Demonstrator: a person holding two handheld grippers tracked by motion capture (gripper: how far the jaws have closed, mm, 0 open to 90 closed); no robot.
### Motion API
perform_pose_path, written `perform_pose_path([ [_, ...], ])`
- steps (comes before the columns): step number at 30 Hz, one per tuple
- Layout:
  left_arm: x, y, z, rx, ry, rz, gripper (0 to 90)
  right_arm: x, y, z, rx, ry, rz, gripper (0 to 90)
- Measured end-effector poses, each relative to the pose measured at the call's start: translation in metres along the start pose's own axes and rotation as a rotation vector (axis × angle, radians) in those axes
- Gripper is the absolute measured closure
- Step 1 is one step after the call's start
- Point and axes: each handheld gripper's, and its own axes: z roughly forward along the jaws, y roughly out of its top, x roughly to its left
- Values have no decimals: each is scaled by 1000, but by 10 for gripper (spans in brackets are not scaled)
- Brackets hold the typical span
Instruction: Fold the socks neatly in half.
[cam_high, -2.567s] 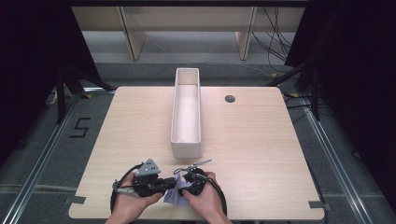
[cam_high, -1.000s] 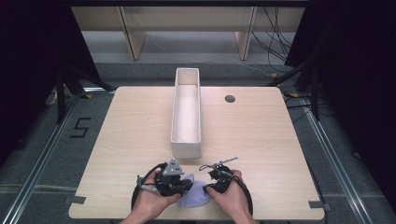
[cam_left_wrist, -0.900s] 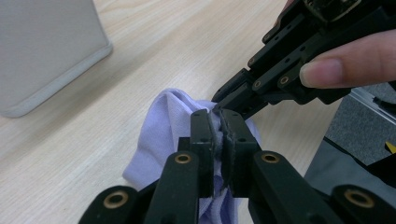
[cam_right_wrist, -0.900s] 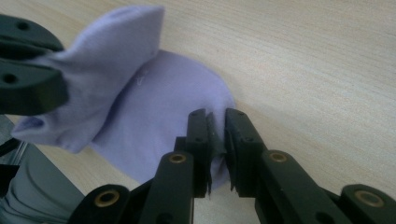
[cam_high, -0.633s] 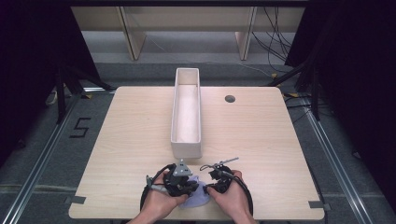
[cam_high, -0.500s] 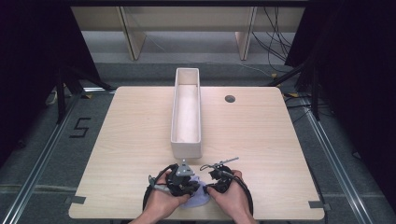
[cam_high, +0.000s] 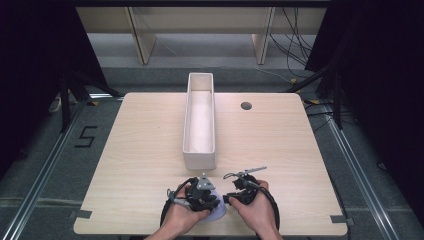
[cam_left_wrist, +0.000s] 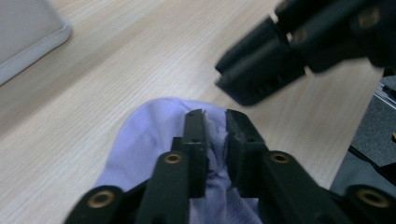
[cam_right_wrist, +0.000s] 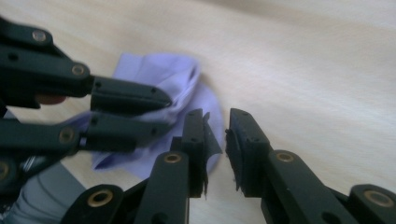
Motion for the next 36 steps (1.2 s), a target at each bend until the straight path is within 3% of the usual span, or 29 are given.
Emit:
perform_pose_path([
  [3, -3, 4, -12, -48, -13, 17, 655, -4, 0, -6, -13, -12, 21, 768],
  [7, -2, 10, -49, -166, 1, 1, 648, -6, 0, -13, -32, -22, 19, 767],
  [9, 7, 9, -63, -170, 29, 6, 690, -6, 1, -15, -37, -12, 13, 766],
  [10, 12, 6, -68, -164, 48, -1, 768, -4, 1, -17, -28, -13, 19, 766],
  [11, 17, 1, -70, -140, 70, 5, 768, -4, 1, -17, -28, -13, 19, 766],
  [12, 21, -5, -69, -102, 82, 12, 802, -3, 1, -16, -53, -9, 1, 765],
  [13, 24, -12, -65, -70, 77, 13, 826, -2, 2, -17, -35, -11, 2, 765],
  [14, 23, -19, -60, -47, 58, 16, 841, 1, 3, -17, -40, -14, 6, 765],
  [16, 16, -30, -50, -26, -21, 25, 854, 4, 5, -17, -56, 9, -24, 765],
  [18, 9, -35, -42, -28, -45, 47, 853, 12, 8, -16, -52, 23, -13, 764],
  [19, 5, -36, -38, -40, -50, 53, 849, 16, 11, -11, -52, 16, -56, 762],
  [22, -1, -37, -30, -38, -54, 81, 840, 22, 13, -4, -39, 13, -72, 760],
  [23, -3, -37, -27, -44, -60, 71, 832, 25, 14, 4, -4, 11, -83, 757],
  [24, -3, -37, -26, -23, -63, 95, 832, 25, 14, 4, -4, 11, -83, 757],
  [25, -4, -39, -24, -21, -69, 93, 828, 27, 12, 11, 21, -17, -82, 760],
  [28, -2, -42, -20, 43, -74, 129, 822, 28, 9, 18, 45, -43, -91, 765],
  [31, 0, -45, -17, 67, -71, 140, 822, 29, 5, 20, 54, -60, -102, 772],
  [32, 0, -45, -16, 62, -73, 133, 822, 30, 5, 20, 63, -69, -79, 774],
  [33, 0, -45, -17, 65, -73, 135, 821, 29, 4, 21, 61, -73, -110, 776],
  [36, 0, -45, -16, 65, -67, 125, 822, 29, 3, 22, 61, -77, -111, 780],
])
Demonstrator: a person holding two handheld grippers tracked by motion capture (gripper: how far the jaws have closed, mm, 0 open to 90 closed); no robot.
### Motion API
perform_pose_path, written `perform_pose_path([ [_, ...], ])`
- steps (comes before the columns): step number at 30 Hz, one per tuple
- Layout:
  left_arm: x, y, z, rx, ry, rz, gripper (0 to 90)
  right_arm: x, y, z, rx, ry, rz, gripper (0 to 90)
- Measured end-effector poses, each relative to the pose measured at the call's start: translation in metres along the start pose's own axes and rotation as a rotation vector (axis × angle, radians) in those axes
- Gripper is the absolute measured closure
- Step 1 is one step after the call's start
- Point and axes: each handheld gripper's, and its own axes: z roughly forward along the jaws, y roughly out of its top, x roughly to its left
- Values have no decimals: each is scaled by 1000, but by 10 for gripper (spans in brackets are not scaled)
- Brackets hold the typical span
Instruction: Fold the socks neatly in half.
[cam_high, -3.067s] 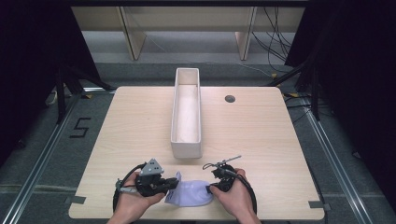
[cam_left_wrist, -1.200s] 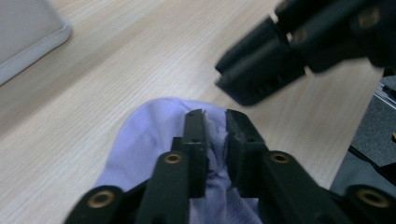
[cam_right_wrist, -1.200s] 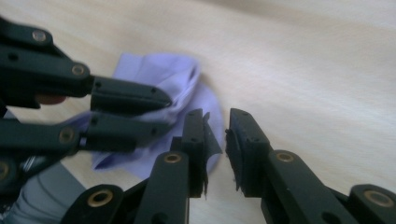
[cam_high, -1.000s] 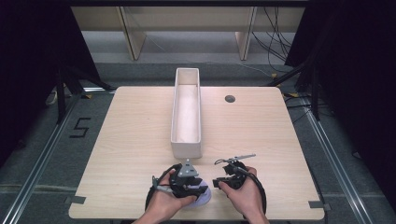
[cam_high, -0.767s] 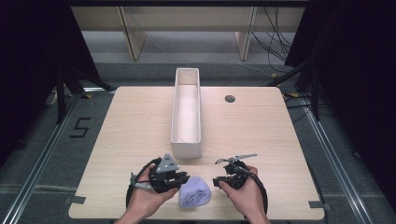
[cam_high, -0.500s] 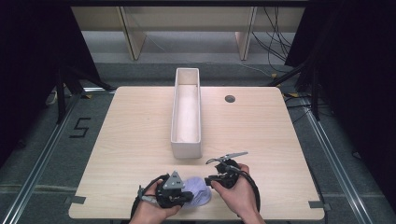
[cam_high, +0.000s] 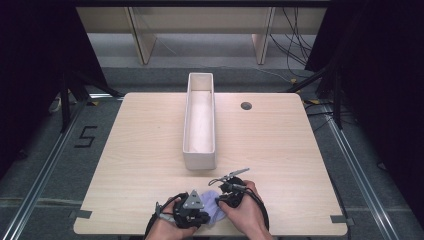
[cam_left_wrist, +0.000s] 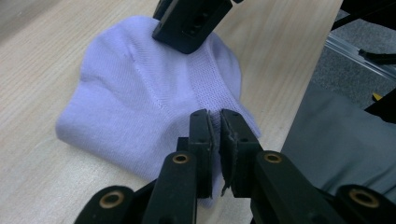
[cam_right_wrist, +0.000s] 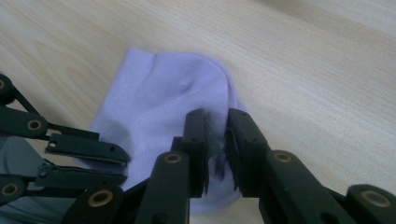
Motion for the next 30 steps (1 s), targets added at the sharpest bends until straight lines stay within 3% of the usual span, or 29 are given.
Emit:
perform_pose_path([
  [8, 0, 0, 0, 5, 6, -2, 813, -4, -4, 0, -12, 1, -10, 767],
  [9, -1, 0, -1, 1, 7, -7, 808, -4, -3, -2, -18, 7, -9, 758],
  [10, -2, 0, -2, -29, 6, -39, 785, -4, -2, -7, -51, -12, -13, 746],
  [12, -1, 1, -5, -35, 13, -37, 772, -5, -2, -9, -69, -13, -27, 734],
  [13, -1, 1, -9, -74, 17, -73, 757, -4, -1, -11, -71, -14, -6, 717],
  [15, 2, 2, -18, -104, 34, -104, 707, -8, -1, -10, -66, -15, -12, 669],
  [16, 4, 1, -21, -133, 50, -145, 662, -8, -1, -9, -62, -15, 6, 660],
  [18, 15, -3, -28, -141, 90, -196, 578, -10, -2, -6, -62, -5, -3, 657],
  [19, 20, -6, -29, -145, 103, -235, 541, -10, -3, -6, -48, -6, 21, 657],
  [20, 26, -9, -30, -140, 110, -260, 518, -12, -3, -3, -61, -1, -2, 658],
  [21, 30, -11, -30, -147, 114, -295, 506, -11, -4, -4, -45, -5, 25, 659],
  [23, 38, -15, -29, -145, 108, -340, 483, -11, -6, -2, -39, -5, 31, 673],
  [27, 42, -16, -26, -150, 74, -378, 481, -11, -6, 0, -43, -7, 13, 689],
  [28, 42, -16, -26, -144, 63, -383, 480, -10, -6, -1, -23, -10, 42, 698],
  [29, 40, -16, -24, -154, 45, -401, 480, -10, -6, -1, -23, -8, 39, 705],
  [30, 39, -16, -24, -154, 41, -405, 480, -13, -8, 1, -33, -31, 4, 715],
])
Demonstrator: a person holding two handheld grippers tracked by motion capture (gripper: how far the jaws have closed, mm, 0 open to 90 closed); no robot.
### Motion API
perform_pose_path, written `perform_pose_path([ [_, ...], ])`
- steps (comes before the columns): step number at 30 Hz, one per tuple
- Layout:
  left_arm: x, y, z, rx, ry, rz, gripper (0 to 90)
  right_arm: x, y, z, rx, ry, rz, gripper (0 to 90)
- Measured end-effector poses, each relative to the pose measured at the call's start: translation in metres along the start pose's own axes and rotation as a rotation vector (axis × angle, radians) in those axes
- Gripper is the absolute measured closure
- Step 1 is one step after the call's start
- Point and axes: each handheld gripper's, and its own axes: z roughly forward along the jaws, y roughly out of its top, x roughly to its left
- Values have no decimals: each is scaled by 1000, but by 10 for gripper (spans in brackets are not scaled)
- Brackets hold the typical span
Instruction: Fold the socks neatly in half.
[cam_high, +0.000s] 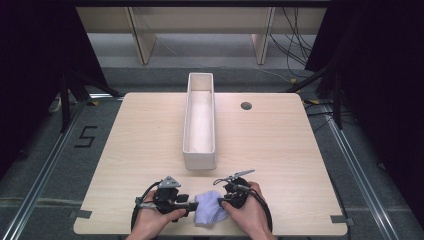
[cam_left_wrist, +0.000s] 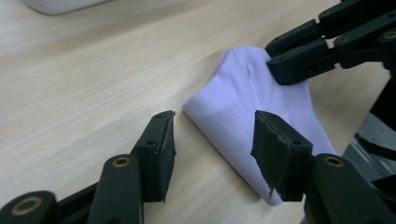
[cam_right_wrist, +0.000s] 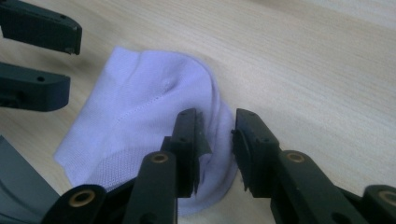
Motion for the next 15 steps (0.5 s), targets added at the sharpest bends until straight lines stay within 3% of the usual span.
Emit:
perform_pose_path([
  [1, -1, -1, 0, 8, -8, -1, 480, 3, 0, -3, 18, 12, 42, 721],
  [2, -3, -2, 1, 14, -3, -5, 480, 3, 0, -3, 18, 12, 42, 721],
  [3, -4, -2, 2, 10, -23, -14, 482, 5, 0, -4, 27, 25, 76, 723],
  [11, -9, -3, 13, 43, -28, -68, 506, 5, 0, -3, 25, 17, 75, 728],
  [15, -12, -3, 18, 62, -24, -62, 536, 5, 0, -3, 23, 5, 65, 730],
])
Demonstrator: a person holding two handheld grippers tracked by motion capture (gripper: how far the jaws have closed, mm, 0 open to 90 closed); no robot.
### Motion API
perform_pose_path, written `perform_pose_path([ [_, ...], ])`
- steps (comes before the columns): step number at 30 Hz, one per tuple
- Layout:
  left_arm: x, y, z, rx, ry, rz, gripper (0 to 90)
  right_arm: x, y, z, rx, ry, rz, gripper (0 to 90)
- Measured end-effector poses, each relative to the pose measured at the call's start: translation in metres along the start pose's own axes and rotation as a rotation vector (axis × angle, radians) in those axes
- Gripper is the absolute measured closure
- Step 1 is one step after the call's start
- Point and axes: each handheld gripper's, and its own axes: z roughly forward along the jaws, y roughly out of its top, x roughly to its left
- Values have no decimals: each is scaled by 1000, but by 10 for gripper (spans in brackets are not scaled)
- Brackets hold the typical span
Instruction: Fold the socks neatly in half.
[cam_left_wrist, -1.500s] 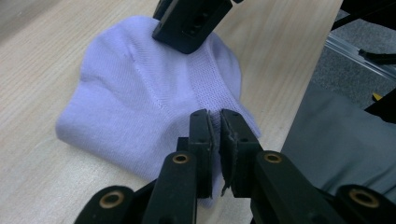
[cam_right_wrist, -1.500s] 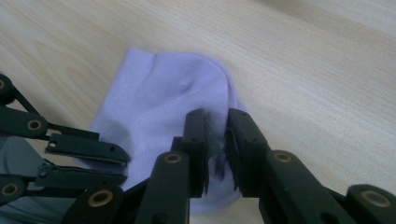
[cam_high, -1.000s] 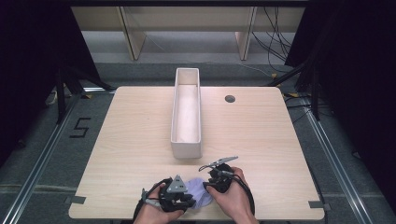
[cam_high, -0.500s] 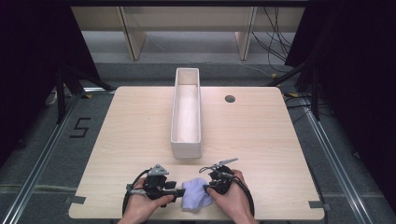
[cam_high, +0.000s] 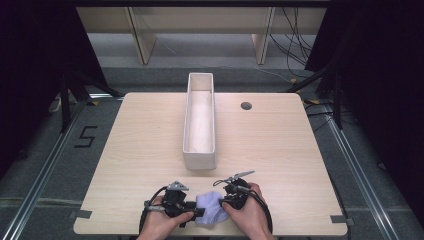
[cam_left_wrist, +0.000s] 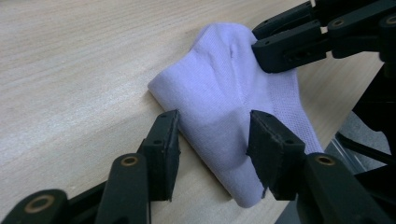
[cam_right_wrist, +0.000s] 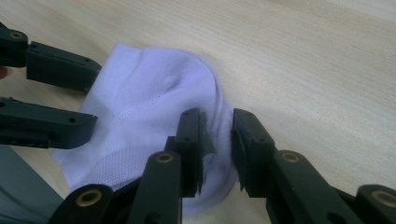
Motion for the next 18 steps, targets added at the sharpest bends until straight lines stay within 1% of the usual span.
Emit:
perform_pose_path([
  [1, -1, 0, 0, 0, 15, 2, 536, 0, 0, 0, 0, 0, 0, 730],
  [2, -1, 0, 1, -3, 16, 3, 549, 0, 0, 0, 0, 1, 0, 730],
  [3, 0, 0, 1, -2, 8, 11, 561, 0, 0, 0, 0, 0, 1, 730],
  [4, 0, -1, 0, 7, 29, 34, 573, 0, 0, 0, 0, 1, -1, 730],
  [5, 0, -1, 0, 2, 20, 36, 596, 0, 0, 1, -1, 4, -6, 731],
  [6, 0, -1, 0, 7, 19, 39, 596, 0, 0, 1, -1, 4, -6, 731],
  [7, -1, -1, 1, -11, 18, 24, 607, -1, 0, 1, -1, 15, -27, 731],
  [8, 0, -1, 1, -11, 17, 23, 613, -1, 0, 1, 2, 13, -10, 730],
  [9, 0, -2, 1, -14, 17, 19, 614, 0, -1, 1, -1, -8, -6, 730],
  [10, -1, -2, 1, -15, 27, 10, 610, 0, -1, 0, 2, -1, 2, 731],
  [11, 0, -1, 0, -13, 11, 12, 596, -1, -2, 1, -10, -8, -28, 730],
  [12, 0, -1, 0, -18, 16, 10, 581, -1, -2, 1, -12, -9, -28, 731],
  [13, 1, -1, -1, -19, 33, 12, 561, -1, -2, 1, -12, -6, -24, 731],
  [14, 2, 0, -2, -19, 47, 23, 543, -1, -2, 1, -12, -7, -25, 731],
  [15, 3, 0, -1, -30, 42, 20, 517, 0, -2, 1, -6, -5, -17, 731],
  [16, 4, 1, -1, -22, 44, 22, 503, 0, -2, 1, -4, -11, -13, 731],
  [17, 5, 2, 0, -29, 39, 16, 489, 4, -2, 0, 14, 1, 27, 730],
  [18, 6, 4, 0, -42, 39, 1, 474, -1, -2, 1, -8, -6, -31, 731],
])
